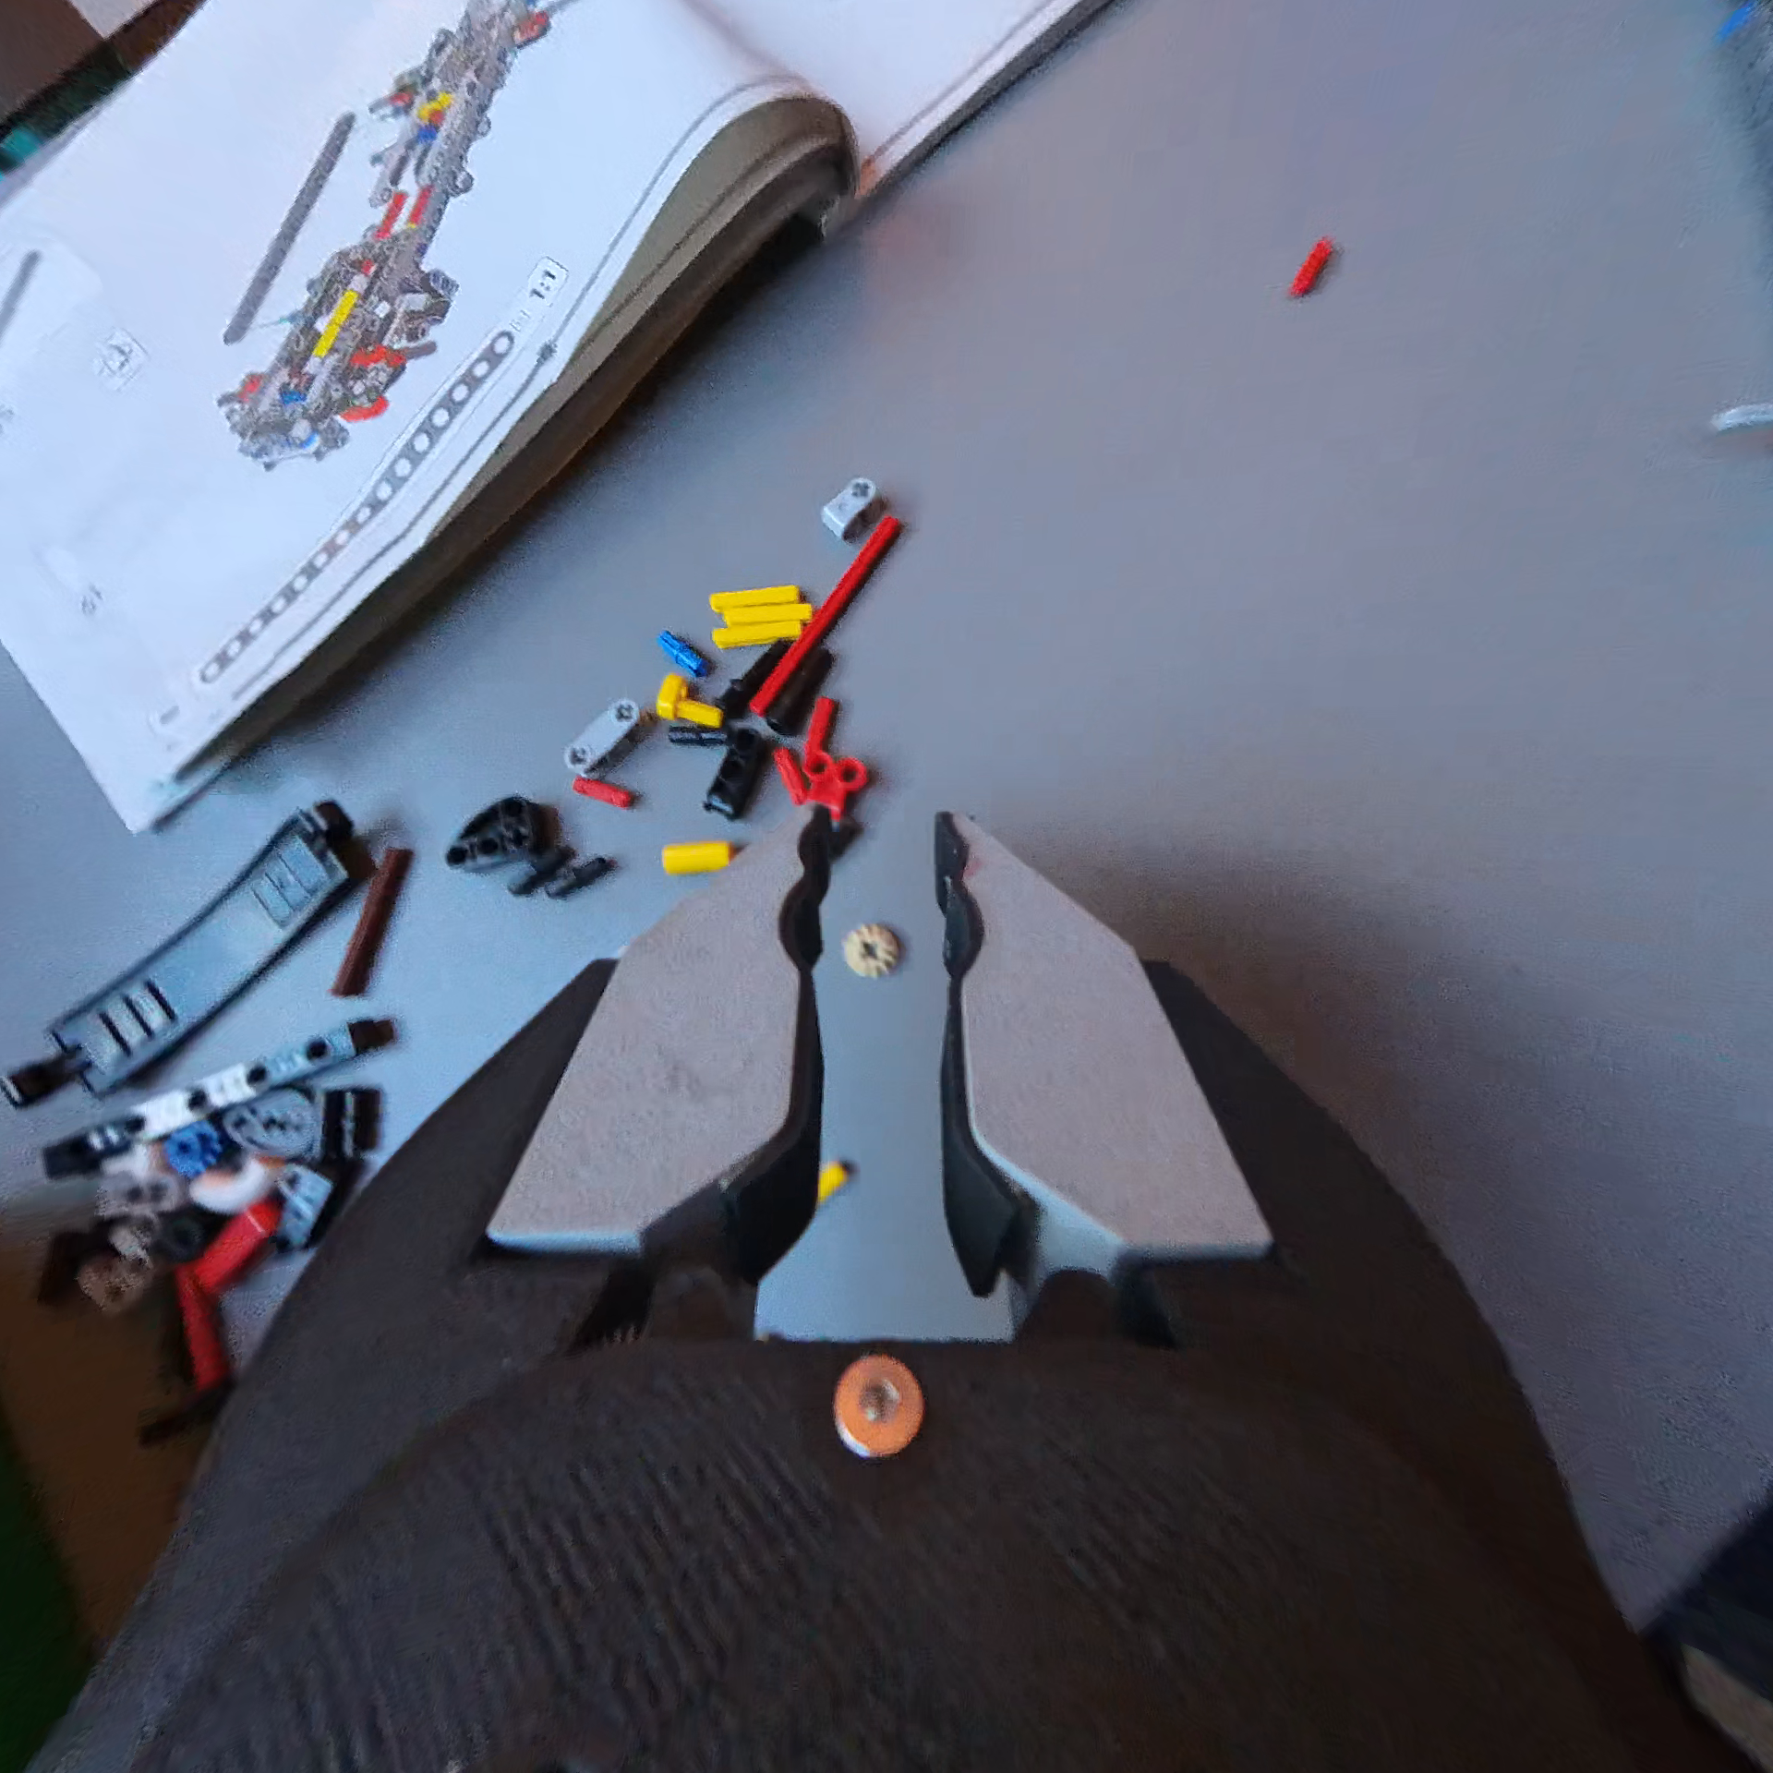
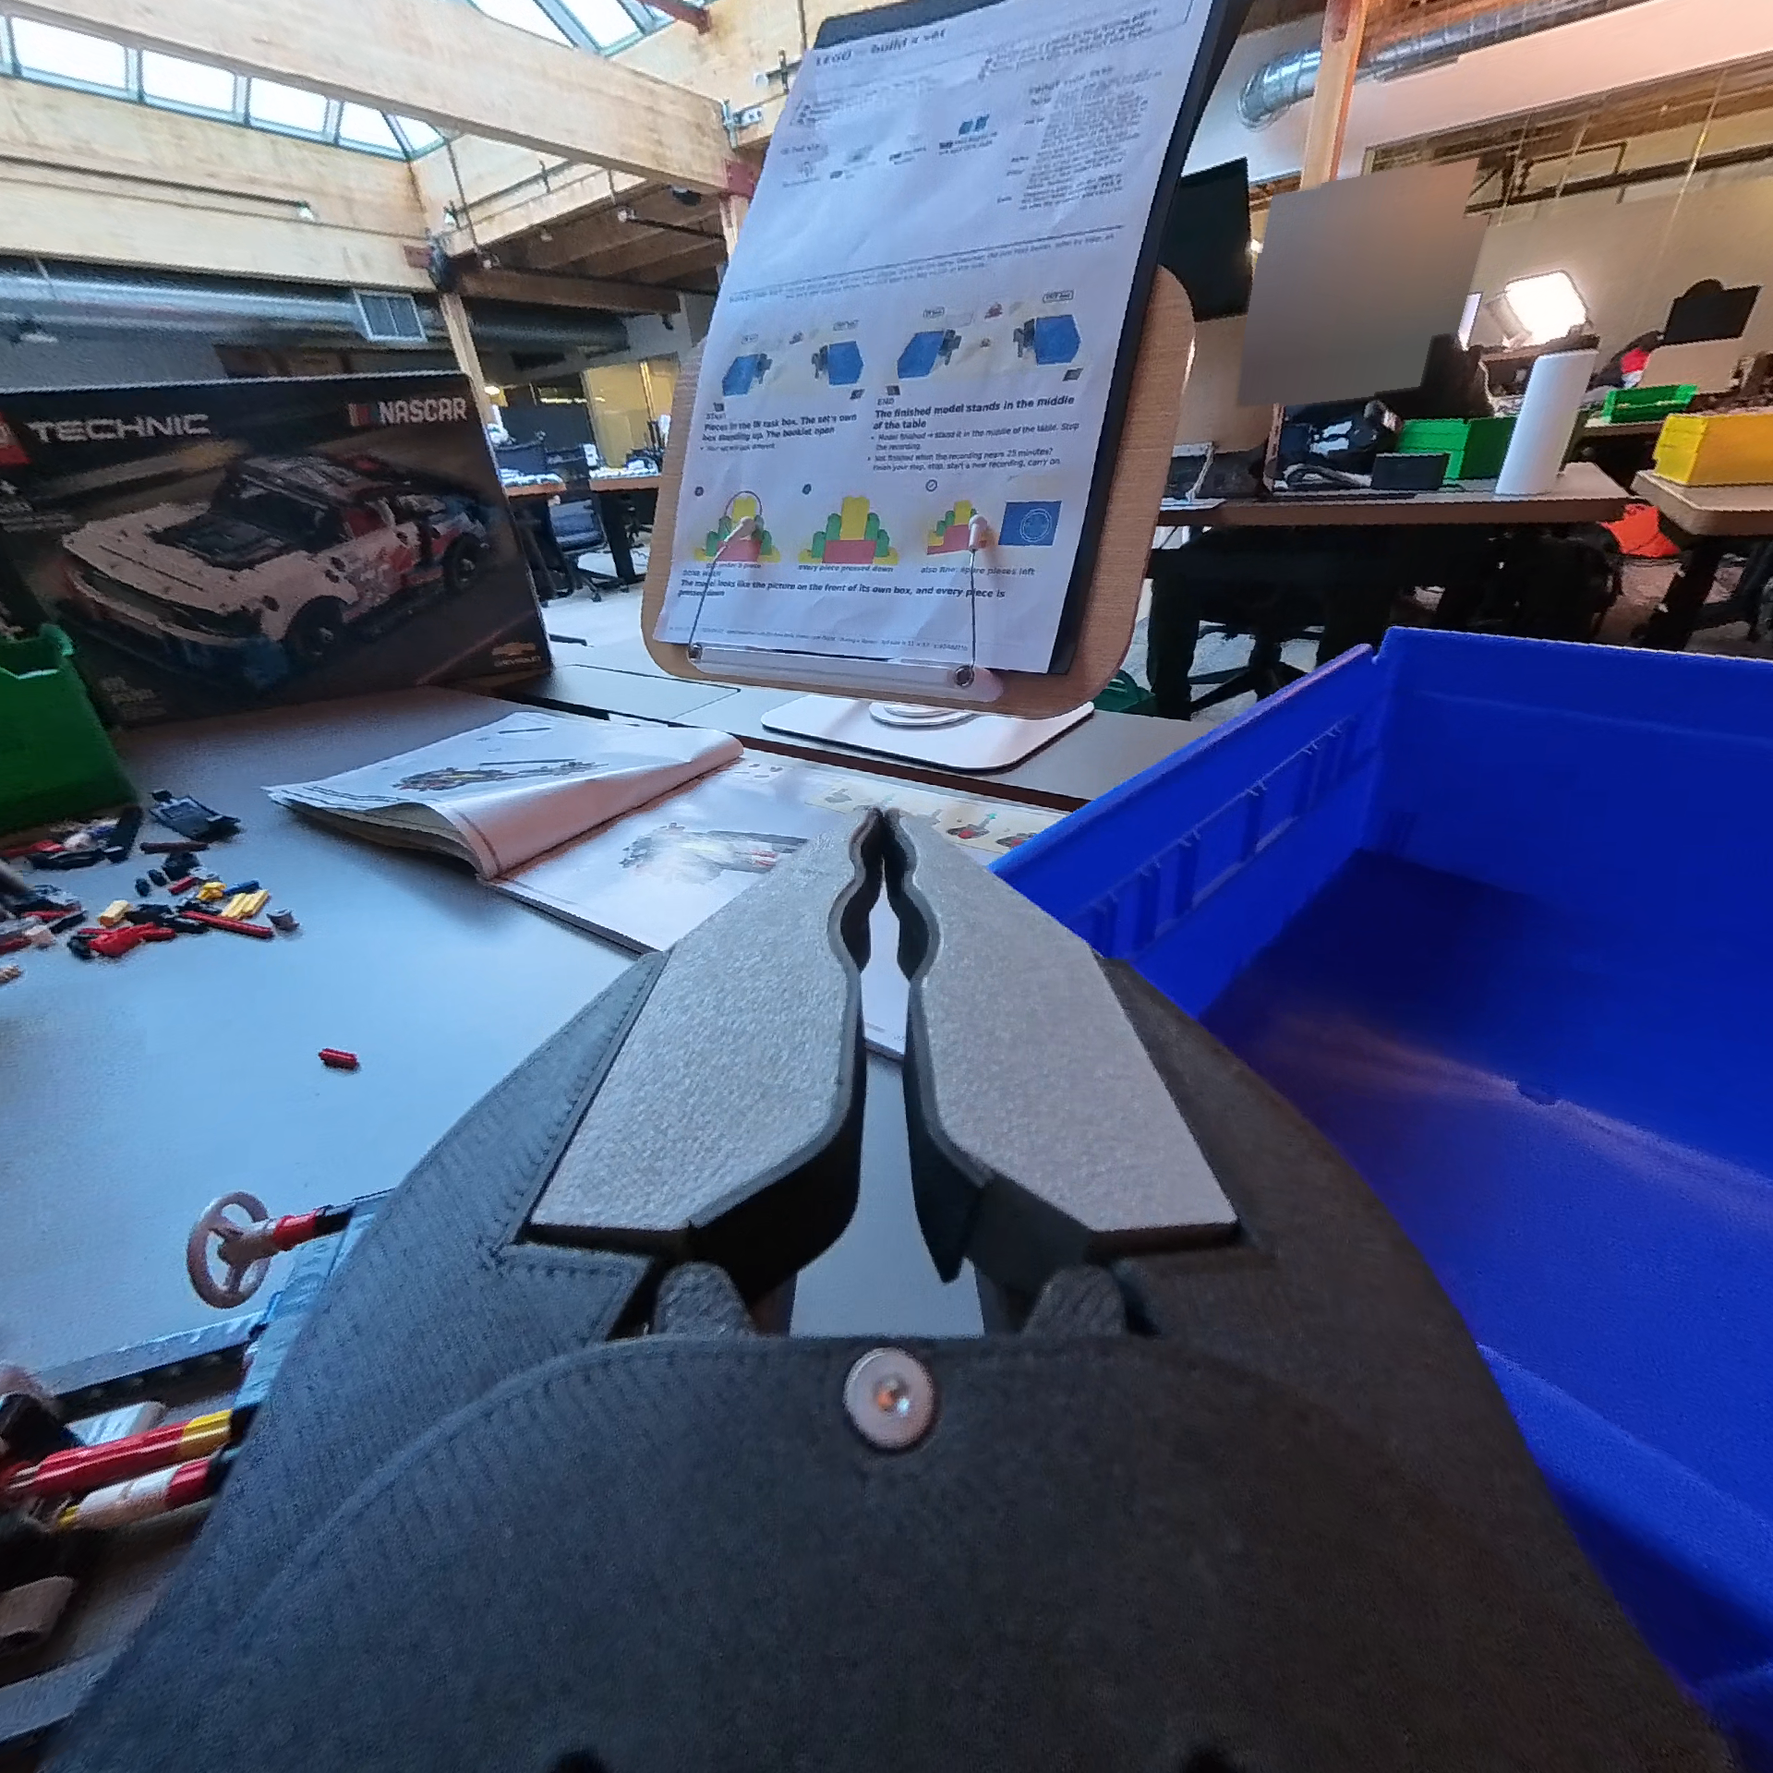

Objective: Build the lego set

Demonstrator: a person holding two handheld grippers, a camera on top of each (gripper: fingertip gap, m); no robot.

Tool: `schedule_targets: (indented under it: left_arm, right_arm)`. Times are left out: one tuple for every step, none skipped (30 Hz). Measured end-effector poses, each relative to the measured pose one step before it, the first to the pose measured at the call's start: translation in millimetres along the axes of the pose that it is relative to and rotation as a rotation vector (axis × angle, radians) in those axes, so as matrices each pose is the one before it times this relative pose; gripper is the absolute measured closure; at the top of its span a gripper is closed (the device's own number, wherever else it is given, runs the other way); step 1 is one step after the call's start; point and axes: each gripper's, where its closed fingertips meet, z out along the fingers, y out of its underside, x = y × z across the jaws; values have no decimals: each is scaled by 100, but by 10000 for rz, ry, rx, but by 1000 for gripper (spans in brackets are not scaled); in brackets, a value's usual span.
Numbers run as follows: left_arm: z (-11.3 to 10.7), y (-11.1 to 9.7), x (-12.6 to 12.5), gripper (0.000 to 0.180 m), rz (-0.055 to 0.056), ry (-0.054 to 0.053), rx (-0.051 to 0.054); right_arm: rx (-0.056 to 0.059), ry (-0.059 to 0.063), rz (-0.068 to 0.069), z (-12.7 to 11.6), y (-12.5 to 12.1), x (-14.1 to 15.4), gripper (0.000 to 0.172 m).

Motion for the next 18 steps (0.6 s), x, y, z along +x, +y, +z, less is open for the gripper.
schedule_targets:
  left_arm:
    - [618, -106, -525, 162, 191, -114, -215]
    - [413, -127, -398, 165, 116, -30, -136]
    - [265, -135, -152, 170, 101, 99, -76]
    - [177, -71, 73, 173, 131, 188, -74]
    - [183, -20, 177, 174, 179, 193, -87]
    - [254, 146, 106, 174, 180, 113, -177]
    - [330, 322, -89, 172, 129, -15, -291]
    - [372, 378, -226, 169, 88, -98, -304]
    - [332, 306, -205, 167, 47, -70, -226]
    - [243, 182, -70, 166, 2, 28, -125]
    - [161, 47, -19, 166, -33, 67, -28]
    - [98, -11, -40, 168, -53, 48, 3]
    - [103, 7, 34, 170, -28, 77, -11]
    - [69, -77, 49, 170, 10, 58, 24]
    - [52, -69, 64, 170, 19, 48, -11]
    - [46, -102, 52, 171, 32, 34, -14]
    - [8, -172, 77, 172, 58, 21, 0]
    - [-67, -332, 38, 174, 82, -31, 80]
  right_arm:
    - [34, -42, 80, -118, -61, -41, 172]
    - [38, -50, 92, -96, -59, -26, 172]
    - [19, -65, 121, -54, -15, -29, 172]
    - [-8, -74, 149, -14, 30, -16, 172]
    - [4, -58, 145, 7, 10, 13, 172]
    - [36, -52, 122, 6, -45, 16, 172]
    - [31, -57, 97, 26, -24, -10, 172]
    - [5, -54, 77, 33, 9, -29, 172]
    - [-9, -55, 62, 62, 26, -53, 172]
    - [-24, -71, 60, 63, 60, -89, 172]
    - [-50, -95, 74, 83, 110, -140, 172]
    - [-63, -114, 84, 81, 129, -177, 172]
    - [-40, -104, 66, 58, 91, -186, 172]
    - [-2, -70, 23, 33, 23, -150, 172]
    - [1, -35, -11, 28, 12, -98, 172]
    - [-17, -18, -25, 26, 19, -72, 172]
    - [-17, -12, -24, 30, 27, -54, 172]
    - [-14, -11, -11, 22, 27, -32, 172]
